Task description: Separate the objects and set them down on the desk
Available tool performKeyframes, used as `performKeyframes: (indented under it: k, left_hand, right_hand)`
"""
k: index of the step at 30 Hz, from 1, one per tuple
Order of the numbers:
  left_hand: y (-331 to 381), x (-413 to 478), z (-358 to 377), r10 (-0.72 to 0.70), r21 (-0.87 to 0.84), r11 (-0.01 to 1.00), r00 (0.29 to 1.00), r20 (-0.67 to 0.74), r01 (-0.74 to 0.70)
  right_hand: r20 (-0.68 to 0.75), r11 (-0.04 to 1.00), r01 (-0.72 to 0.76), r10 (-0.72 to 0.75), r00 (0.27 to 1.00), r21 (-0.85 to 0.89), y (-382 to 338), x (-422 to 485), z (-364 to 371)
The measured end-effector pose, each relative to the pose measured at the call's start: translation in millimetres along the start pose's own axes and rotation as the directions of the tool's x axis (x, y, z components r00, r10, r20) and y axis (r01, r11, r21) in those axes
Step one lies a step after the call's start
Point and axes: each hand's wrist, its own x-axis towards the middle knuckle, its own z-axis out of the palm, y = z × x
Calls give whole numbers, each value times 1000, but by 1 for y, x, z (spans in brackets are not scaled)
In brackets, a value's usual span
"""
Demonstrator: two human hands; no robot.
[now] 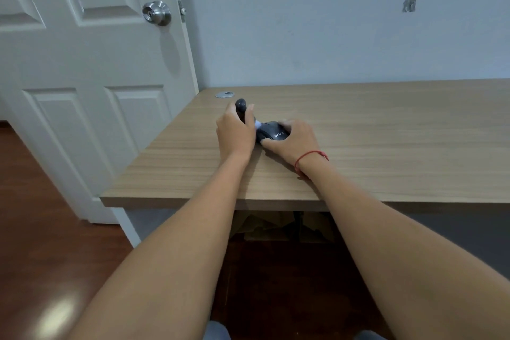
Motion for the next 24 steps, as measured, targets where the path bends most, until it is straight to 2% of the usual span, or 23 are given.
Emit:
performKeyframes:
  k: [2, 5, 9, 12, 14, 18, 21, 24]
  left_hand:
    - [-3, 2, -1, -22, 5, 1000, 1000, -1, 22]
    - [1, 1, -1, -20, -107, 994, 999, 30, 23]
    - [-1, 2, -3, -50, 40, 998, 999, 16, 49]
    - [0, 1, -8, -24, 104, 994, 998, 58, 18]
    - [-2, 0, -13, 11, 147, 989, 993, 114, -28]
    - [-16, 7, -27, 159, 311, 917, 944, 288, -249]
    - [-24, 8, -30, 187, 329, 879, 883, 430, -346]
    - [-20, 5, -29, 195, 313, 868, 844, 500, -385]
  right_hand:
    - [5, 1000, 0, 0, 1000, 12, 1, 0, 1]
    - [-15, 999, -26, 27, 1000, 46, 2, 0, -1]
    - [2, 1000, -13, 13, 1000, 16, 1, -1, 0]
    - [-40, 997, -61, 60, 997, -45, 2, 2, 3]
    - [-89, 986, -126, 116, 989, -113, 3, 3, 1]
    - [-194, 950, -238, 199, 960, -204, 6, 8, -1]
    - [-211, 921, -293, 243, 947, -255, 7, 13, 2]
    - [-228, 912, -316, 260, 939, -262, 7, 18, 3]
